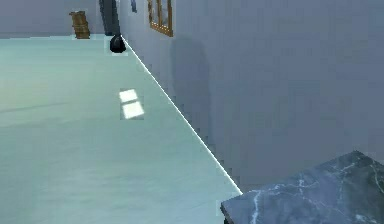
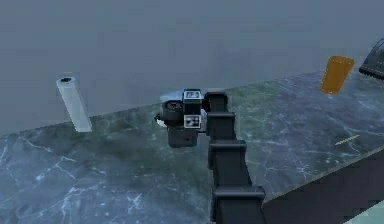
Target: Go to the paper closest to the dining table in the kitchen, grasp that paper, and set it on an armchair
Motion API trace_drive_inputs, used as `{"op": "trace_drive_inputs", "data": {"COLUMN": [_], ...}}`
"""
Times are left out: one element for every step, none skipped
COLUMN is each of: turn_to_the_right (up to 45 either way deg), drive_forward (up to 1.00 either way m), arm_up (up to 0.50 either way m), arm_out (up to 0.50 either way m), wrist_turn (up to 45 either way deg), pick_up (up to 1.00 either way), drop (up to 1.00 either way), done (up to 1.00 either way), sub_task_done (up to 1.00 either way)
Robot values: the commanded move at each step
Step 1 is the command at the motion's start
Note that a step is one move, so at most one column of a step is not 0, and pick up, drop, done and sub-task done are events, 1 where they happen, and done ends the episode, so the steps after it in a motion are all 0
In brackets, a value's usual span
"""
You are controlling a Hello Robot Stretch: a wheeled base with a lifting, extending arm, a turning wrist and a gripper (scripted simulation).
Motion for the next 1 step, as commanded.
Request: {"op": "trace_drive_inputs", "data": {"turn_to_the_right": [0.0], "drive_forward": [0.0], "arm_up": [0.06], "arm_out": [0.0], "wrist_turn": [0.0], "pick_up": [0.0], "drop": [0.0], "done": [0.0], "sub_task_done": [0.0]}}
